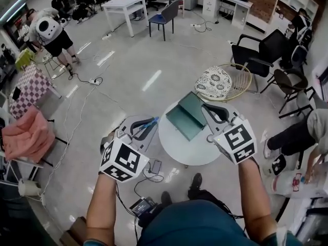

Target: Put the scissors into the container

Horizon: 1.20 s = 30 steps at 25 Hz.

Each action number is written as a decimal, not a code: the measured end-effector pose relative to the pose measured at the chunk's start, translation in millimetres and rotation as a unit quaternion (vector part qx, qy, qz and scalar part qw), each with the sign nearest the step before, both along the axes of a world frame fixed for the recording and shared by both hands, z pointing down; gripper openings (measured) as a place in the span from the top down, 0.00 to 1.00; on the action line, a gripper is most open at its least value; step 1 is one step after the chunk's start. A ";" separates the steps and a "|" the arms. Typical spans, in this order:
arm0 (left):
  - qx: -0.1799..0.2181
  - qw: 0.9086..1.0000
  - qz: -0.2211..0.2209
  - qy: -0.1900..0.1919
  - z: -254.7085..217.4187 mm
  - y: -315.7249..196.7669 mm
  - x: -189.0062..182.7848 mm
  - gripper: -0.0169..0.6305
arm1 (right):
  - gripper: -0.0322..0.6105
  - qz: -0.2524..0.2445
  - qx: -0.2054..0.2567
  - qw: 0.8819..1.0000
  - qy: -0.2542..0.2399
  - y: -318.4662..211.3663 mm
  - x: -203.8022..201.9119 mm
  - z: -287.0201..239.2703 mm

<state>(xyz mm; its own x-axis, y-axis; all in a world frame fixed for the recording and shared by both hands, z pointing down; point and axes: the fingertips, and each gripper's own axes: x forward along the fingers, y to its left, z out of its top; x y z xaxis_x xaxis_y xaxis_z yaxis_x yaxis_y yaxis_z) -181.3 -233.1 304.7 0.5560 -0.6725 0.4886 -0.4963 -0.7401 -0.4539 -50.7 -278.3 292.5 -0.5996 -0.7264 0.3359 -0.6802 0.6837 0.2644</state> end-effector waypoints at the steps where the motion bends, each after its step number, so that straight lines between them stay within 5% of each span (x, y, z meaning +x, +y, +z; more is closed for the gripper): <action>1: -0.002 1.000 -0.007 0.000 3.1 -6.8 10.2 0.89 | 0.89 -0.007 -0.001 1.000 -0.001 -9.0 8.8 3.1; 16: -0.034 0.997 -0.069 -0.014 45.8 -117.8 116.2 0.89 | 0.89 -0.070 -0.029 0.997 -0.019 -133.1 102.9 47.5; 30: -0.099 0.994 -0.041 -0.036 124.1 -191.1 172.4 0.89 | 0.89 -0.041 -0.074 0.996 -0.031 -195.8 159.0 115.9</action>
<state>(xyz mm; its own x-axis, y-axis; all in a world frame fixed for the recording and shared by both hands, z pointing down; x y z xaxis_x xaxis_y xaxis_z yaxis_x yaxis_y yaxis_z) -8.9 -424.2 428.8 0.4623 -0.6004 0.6525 -0.5299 -0.7771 -0.3397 108.3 -474.1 408.4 -0.6774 -0.6200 0.3959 -0.6326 0.7656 0.1168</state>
